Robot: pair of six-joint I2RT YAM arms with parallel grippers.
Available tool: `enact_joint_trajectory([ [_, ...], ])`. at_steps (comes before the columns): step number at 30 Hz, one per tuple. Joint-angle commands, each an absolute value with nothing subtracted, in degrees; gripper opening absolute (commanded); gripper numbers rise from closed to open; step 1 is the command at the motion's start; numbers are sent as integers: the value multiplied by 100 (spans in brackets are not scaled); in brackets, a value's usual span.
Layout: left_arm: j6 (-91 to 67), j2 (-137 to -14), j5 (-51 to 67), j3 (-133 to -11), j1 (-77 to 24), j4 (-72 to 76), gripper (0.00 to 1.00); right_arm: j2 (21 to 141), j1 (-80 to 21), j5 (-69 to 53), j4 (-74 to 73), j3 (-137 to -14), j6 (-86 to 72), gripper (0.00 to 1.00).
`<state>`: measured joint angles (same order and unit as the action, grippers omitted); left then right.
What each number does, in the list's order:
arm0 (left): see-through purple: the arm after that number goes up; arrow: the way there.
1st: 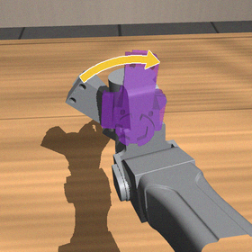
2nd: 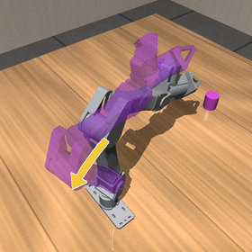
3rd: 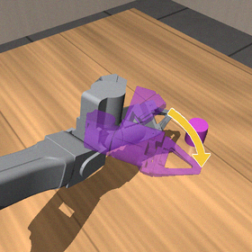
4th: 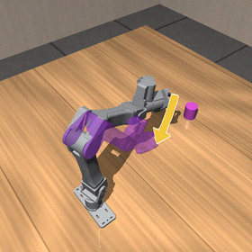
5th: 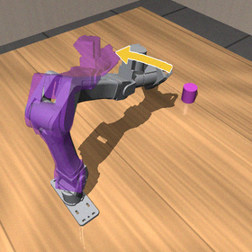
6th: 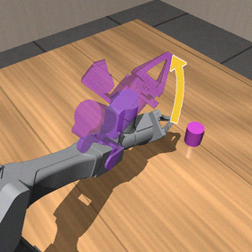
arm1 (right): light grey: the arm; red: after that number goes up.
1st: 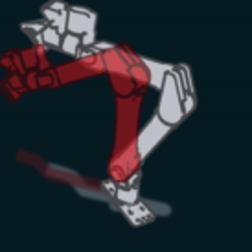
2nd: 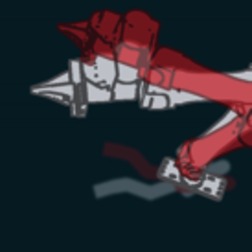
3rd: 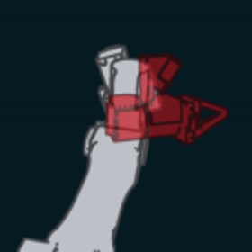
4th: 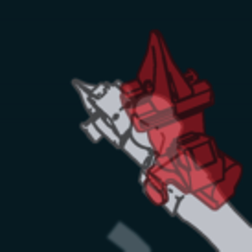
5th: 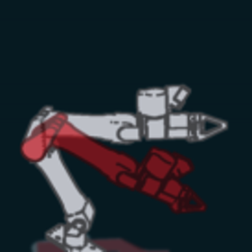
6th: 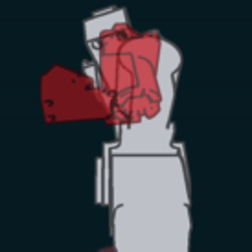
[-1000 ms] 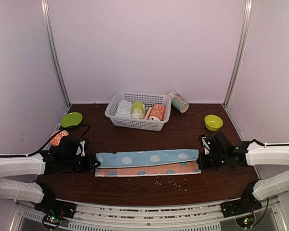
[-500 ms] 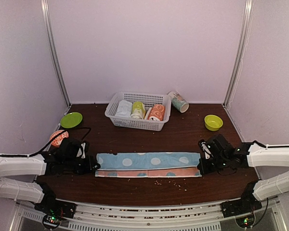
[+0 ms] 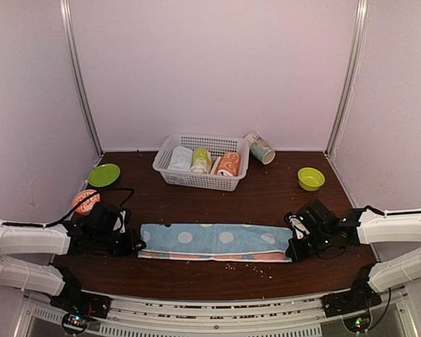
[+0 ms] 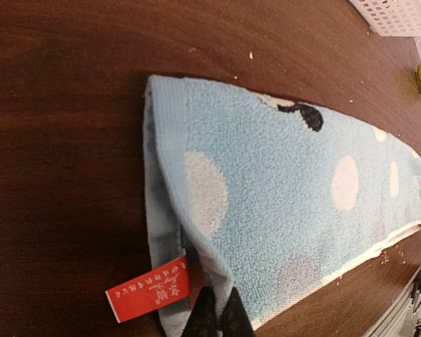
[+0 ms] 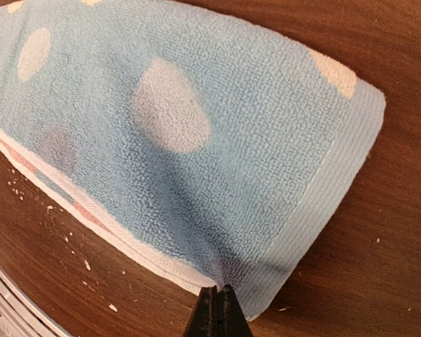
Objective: Roll the towels
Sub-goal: Fold the towel at the center of the board, then smooth out the towel at the center of the board.
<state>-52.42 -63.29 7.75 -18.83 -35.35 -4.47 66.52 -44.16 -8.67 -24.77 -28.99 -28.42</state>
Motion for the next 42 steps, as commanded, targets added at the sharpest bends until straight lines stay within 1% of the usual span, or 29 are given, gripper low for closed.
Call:
enact_joint_trajectory([
  [1, -5138, -6455, 795, -1984, -3554, -392, 0, 6836, -4502, -1055, -2665, -3062, -2782, 7],
  [2, -5121, -6454, 790, -2008, -3553, -447, 1, 6852, -4516, -1069, -2697, -3080, -2797, 17],
  [3, -5104, -6447, 776, -2031, -3556, -495, 7, 6855, -4529, -1083, -2735, -3102, -2802, 29],
  [4, -5078, -6417, 762, -2052, -3554, -557, 15, 6828, -4549, -1089, -2786, -3130, -2811, 40],
  [6, -5044, -6356, 746, -2114, -3556, -729, 32, 6745, -4570, -1105, -2930, -3215, -2836, 55],
  [8, -4989, -6244, 739, -2190, -3556, -947, 48, 6636, -4575, -1153, -3138, -3366, -2839, 65],
  [10, -4935, -6062, 686, -2292, -3555, -1262, 61, 6523, -4575, -1144, -3396, -3552, -2854, 68],
  [11, -4894, -5964, 674, -2351, -3557, -1411, 64, 6447, -4571, -1105, -3491, -3646, -2865, 69],
  [15, -4727, -5524, 620, -2676, -3551, -2078, 70, 6175, -4558, -678, -3725, -4042, -3101, 70],
  [18, -4568, -5354, 482, -3045, -3559, -2506, 71, 6011, -4456, -291, -3670, -4108, -3438, 68],
  [20, -4440, -5445, 351, -3340, -3552, -2779, 70, 5939, -4272, -211, -3586, -3995, -3724, 65],
  [23, -4233, -5735, 294, -3735, -3557, -2823, 68, 5830, -4039, -323, -3359, -3695, -4182, 59],
  [27, -4065, -6290, 361, -3875, -3551, -2516, 60, 5810, -3981, -917, -2673, -3192, -4552, 53],
  [29, -4053, -6544, 459, -3857, -3557, -2296, 56, 5960, -4006, -1089, -2463, -3100, -4604, 47],
  [35, -4147, -7055, 791, -3904, -3598, -1689, 45, 6684, -4145, -1044, -2197, -3391, -4305, 36],
  [40, -4157, -7262, 820, -4138, -3752, -1568, 42, 7485, -4468, -1070, -2295, -3756, -3869, 30],
  [42, -4158, -7366, 830, -4189, -3806, -1541, 42, 7761, -4646, -1060, -2360, -3840, -3769, 25],
])
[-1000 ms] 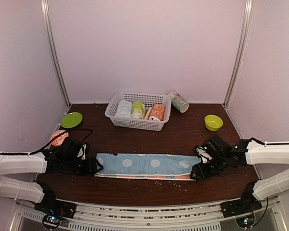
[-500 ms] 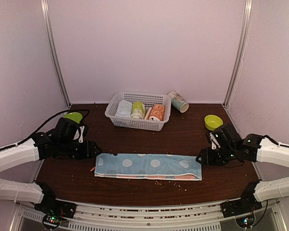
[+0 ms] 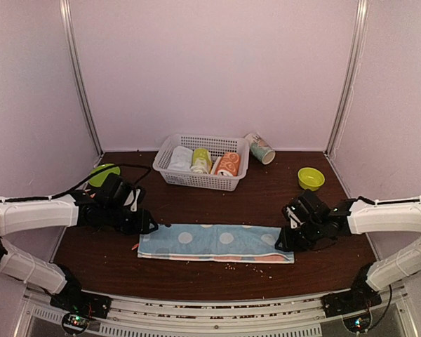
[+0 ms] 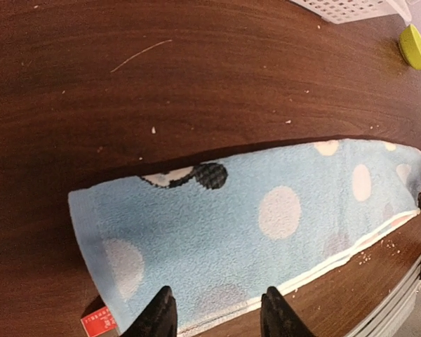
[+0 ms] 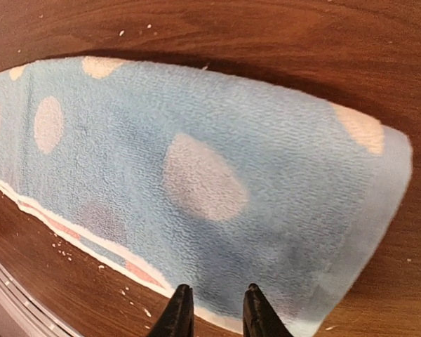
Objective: Roll the towels
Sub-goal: Smooth out the towel at the center of the board.
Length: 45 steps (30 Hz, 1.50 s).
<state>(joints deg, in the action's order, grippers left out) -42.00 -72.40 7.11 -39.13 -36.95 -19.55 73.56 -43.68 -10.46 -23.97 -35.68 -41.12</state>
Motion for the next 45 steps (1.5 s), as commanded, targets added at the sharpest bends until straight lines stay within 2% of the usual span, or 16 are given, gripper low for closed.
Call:
enact_joint_trajectory([
  [1, -4158, -7406, 830, -4200, -3832, -1526, 41, 7860, -4756, -1059, -2390, -3866, -3726, 24],
  [5, -4172, -7558, 836, -4177, -3908, -1477, 40, 8269, -5203, -1015, -2594, -4010, -3557, 19],
  [9, -4184, -7641, 828, -4157, -3937, -1479, 38, 8569, -5484, -1023, -2839, -4143, -3382, 19],
  [11, -4182, -7619, 797, -4157, -3938, -1527, 38, 8509, -5525, -1035, -3023, -4238, -3270, 23],
  [14, -4158, -7513, 672, -4186, -3938, -1719, 38, 8111, -5425, -820, -3313, -4474, -3207, 39],
  [17, -4142, -7392, 524, -4218, -3942, -1990, 38, 7641, -5152, -514, -3501, -4725, -3210, 44],
  [23, -4103, -7462, 10, -4236, -4081, -2629, 38, 7149, -4370, 309, -3097, -4522, -3496, 41],
  [28, -4110, -7711, -217, -4118, -4223, -2750, 36, 7717, -4157, 390, -2635, -4419, -3545, 38],
  [32, -4045, -7980, -163, -3983, -4244, -2624, 30, 8248, -4046, 245, -2319, -4365, -3516, 36],
  [34, -4030, -8122, -143, -3923, -4252, -2599, 23, 8457, -4034, 210, -2273, -4358, -3489, 34],
  [38, -4000, -8277, -115, -3718, -4252, -2538, 1, 8755, -3894, 363, -2315, -4264, -3464, 29],
  [45, -3962, -8496, -79, -3497, -4258, -2451, 0, 9244, -3485, 574, -2541, -4379, -3217, 26],
])
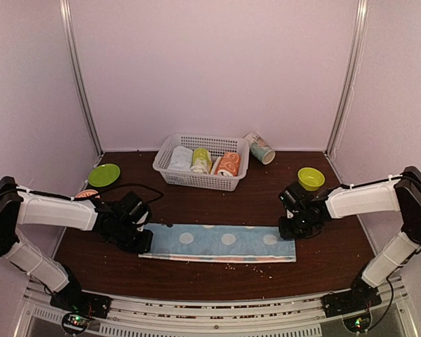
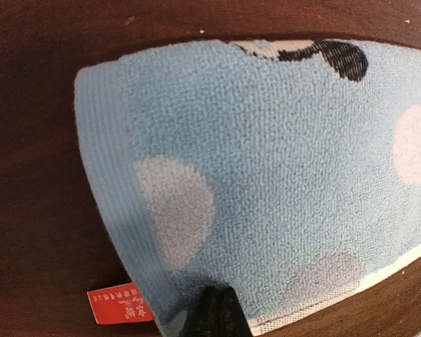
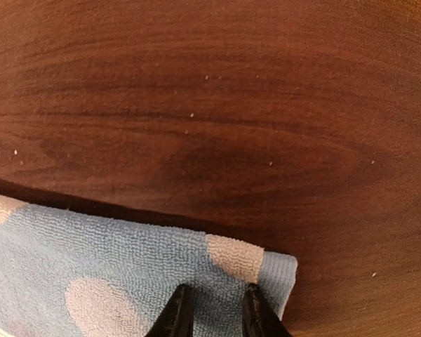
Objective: Roll the towels
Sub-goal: Smooth out the towel at the center of the board.
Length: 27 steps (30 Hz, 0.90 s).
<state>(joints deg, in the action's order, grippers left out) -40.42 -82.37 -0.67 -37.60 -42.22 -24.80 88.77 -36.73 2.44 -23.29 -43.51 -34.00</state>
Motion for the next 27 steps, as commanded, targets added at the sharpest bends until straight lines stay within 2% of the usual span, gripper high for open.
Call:
enact_joint_trajectory([
  [1, -3964, -8511, -60, -3475, -4254, -2419, 0, 9325, -3442, 569, -2562, -4433, -3182, 26],
  [10, -3959, -8556, 164, -3463, -4334, -2303, 0, 9872, -3160, 520, -2665, -5088, -3110, 31],
  [16, -4046, -8352, 284, -3610, -4511, -2487, 0, 9850, -3138, 318, -2958, -5520, -3007, 47],
  [18, -4090, -8148, 303, -3678, -4529, -2606, 10, 9622, -3138, 308, -3104, -5581, -3001, 53],
  [22, -4094, -7633, 455, -3890, -4555, -2758, 44, 9097, -3145, 145, -3353, -5613, -2981, 61],
  [23, -4066, -7577, 499, -3999, -4567, -2822, 50, 9029, -3153, 69, -3432, -5639, -2960, 61],
  [27, -3835, -7335, 496, -4638, -4600, -3402, 58, 8632, -3260, 5, -3585, -5558, -3035, 61],
])
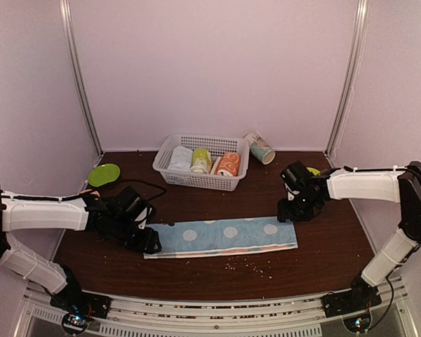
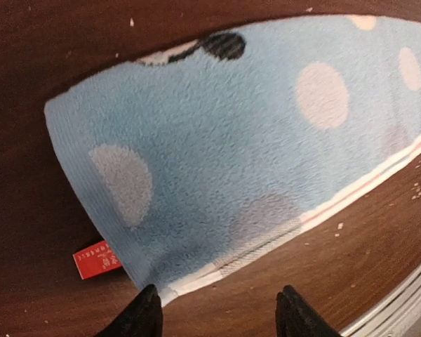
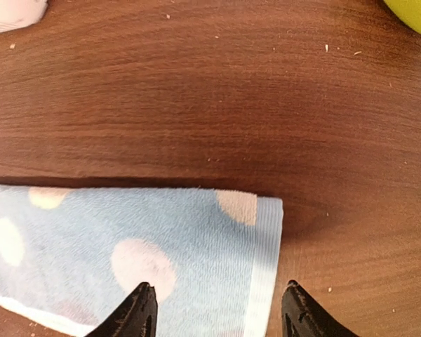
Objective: Roll the towels
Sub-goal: Smooth out the towel at the center of the board.
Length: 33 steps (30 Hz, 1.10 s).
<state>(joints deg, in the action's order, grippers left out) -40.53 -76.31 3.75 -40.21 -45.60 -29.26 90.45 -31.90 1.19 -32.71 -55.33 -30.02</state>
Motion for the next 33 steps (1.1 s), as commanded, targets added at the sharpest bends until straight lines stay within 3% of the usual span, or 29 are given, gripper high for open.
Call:
enact_joint_trajectory([
  [1, -3818, -7226, 449, -4747, -4598, -3483, 59, 8474, -3275, 7, -3525, -5463, -3116, 61],
  [6, -3628, -7364, -35, -5248, -4519, -3451, 55, 7809, -3314, -410, -2788, -4857, -3476, 54],
  [14, -3558, -8981, 56, -5807, -3955, -2748, 11, 8336, -3480, -671, -2067, -4520, -3881, 41],
  [17, -3560, -9362, 166, -5777, -3807, -2644, 1, 8450, -3480, -689, -1917, -4292, -4025, 40],
  [33, -3782, -10163, -166, -5009, -3448, -2211, 0, 8254, -3499, -467, -2224, -3326, -4050, 40],
])
